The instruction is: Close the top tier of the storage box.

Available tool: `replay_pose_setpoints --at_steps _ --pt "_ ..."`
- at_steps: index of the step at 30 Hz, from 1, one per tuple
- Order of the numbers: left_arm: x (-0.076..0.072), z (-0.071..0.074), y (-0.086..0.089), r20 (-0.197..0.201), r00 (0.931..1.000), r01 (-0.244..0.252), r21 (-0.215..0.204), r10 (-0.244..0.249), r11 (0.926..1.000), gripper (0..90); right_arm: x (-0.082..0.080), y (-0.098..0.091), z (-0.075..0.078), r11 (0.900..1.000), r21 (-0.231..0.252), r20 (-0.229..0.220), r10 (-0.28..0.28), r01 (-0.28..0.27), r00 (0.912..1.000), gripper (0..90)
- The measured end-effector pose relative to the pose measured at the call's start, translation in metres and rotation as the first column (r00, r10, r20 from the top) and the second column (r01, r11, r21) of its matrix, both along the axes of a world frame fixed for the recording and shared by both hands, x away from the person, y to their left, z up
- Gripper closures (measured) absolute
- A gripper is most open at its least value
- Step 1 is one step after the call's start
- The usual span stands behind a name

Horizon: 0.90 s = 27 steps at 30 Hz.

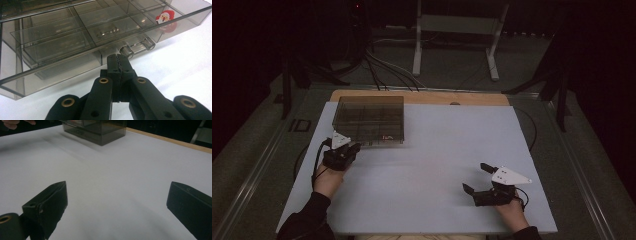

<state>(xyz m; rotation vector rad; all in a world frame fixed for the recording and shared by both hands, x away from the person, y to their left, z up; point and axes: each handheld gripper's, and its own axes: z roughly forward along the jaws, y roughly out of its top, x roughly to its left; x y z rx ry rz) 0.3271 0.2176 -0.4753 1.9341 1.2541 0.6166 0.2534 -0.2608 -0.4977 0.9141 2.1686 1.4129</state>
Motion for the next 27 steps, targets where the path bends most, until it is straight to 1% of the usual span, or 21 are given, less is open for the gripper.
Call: replay_pose_setpoints --at_steps 12,27 --pt "0.0052 0.0009 0.0010 0.000 1.0000 -0.006 0.006 0.006 1.0000 89.5 -0.0001 -0.0003 0.0001 1.0000 0.000 0.001 0.000 0.000 1.0000 3.1" --pt "0.0079 -0.0003 0.0022 -0.007 1.0000 -0.007 0.011 0.007 0.9999 89.5 -0.0004 -0.0001 0.0002 1.0000 0.000 0.000 0.000 0.000 1.0000 3.1"
